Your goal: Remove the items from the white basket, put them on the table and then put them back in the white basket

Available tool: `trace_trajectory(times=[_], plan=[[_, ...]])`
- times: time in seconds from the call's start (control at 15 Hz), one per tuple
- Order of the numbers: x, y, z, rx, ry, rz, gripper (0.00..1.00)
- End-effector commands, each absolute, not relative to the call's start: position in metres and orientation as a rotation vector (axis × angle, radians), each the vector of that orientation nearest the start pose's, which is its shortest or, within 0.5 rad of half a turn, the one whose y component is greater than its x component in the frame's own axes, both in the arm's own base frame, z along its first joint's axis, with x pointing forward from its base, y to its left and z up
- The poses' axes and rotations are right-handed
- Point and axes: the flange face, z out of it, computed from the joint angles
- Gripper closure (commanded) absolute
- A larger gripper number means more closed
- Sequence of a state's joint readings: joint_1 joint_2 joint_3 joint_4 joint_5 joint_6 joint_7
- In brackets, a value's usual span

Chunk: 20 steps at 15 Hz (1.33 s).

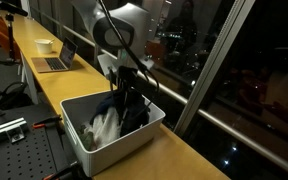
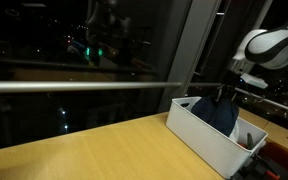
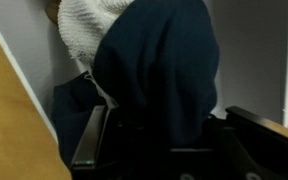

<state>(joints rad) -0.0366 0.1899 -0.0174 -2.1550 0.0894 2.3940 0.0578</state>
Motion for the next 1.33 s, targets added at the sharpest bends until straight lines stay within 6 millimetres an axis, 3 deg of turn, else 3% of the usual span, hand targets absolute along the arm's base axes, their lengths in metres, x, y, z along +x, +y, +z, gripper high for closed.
trace_trajectory(times=[0.0,0.33,0.6,0.8,1.07,1.2,1.27], plan=[[0.553,0.001,0.404,-3.094,0.161,-0.180,1.00],[0.537,0.080,0.511,-3.186,-0.111,-0.343,1.00],[0.516,0.157,0.591,-3.235,-0.337,-0.484,1.00],[0.498,0.222,0.638,-3.249,-0.490,-0.551,1.00],[0.471,0.310,0.677,-3.233,-0.640,-0.575,1.00],[0.463,0.344,0.678,-3.211,-0.684,-0.556,1.00],[0.465,0.355,0.666,-3.199,-0.692,-0.538,1.00]])
